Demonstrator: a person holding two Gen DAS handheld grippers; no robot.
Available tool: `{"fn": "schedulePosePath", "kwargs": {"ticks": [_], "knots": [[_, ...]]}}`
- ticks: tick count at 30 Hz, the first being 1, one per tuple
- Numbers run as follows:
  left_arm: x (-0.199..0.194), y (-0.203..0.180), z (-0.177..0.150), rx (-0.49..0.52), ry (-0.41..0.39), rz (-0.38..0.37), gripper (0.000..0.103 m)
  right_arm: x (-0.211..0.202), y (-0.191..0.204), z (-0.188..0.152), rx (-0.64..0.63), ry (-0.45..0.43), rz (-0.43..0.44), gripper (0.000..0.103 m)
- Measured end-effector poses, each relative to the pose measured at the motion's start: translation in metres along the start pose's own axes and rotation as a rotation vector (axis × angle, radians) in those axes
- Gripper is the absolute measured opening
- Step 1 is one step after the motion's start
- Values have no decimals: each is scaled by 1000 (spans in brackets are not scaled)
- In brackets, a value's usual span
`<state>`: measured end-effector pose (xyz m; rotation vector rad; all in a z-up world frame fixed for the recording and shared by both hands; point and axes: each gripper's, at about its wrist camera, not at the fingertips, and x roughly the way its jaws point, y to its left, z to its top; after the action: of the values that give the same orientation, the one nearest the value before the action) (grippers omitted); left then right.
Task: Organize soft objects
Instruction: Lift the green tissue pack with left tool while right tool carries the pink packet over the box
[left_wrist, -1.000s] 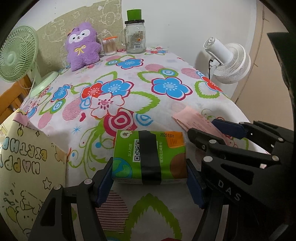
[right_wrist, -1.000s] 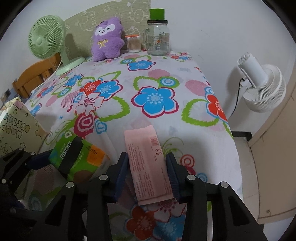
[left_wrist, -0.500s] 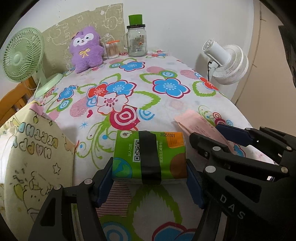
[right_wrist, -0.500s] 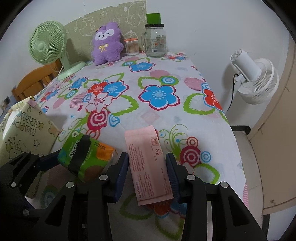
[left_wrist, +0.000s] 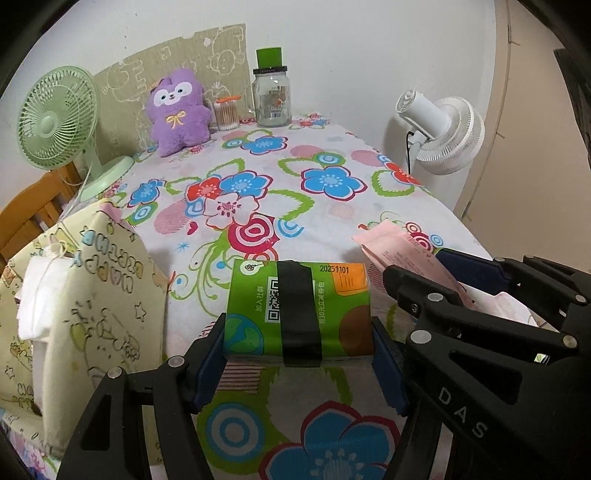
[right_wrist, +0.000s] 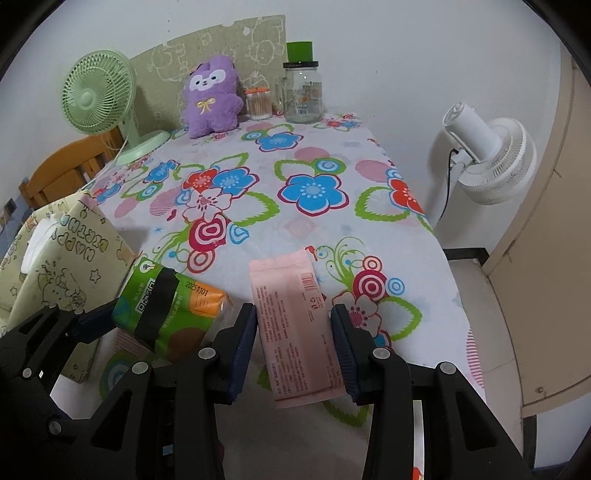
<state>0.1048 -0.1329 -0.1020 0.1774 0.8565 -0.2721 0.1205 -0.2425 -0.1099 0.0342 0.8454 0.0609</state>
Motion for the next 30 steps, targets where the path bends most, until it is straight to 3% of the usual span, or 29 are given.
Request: {"fn": "schedulePosePath", "kwargs": {"ticks": [30], "knots": [[-79,5,-12,2,-138,13,72,-79,28,-9,-2,-131,-25,44]]}}
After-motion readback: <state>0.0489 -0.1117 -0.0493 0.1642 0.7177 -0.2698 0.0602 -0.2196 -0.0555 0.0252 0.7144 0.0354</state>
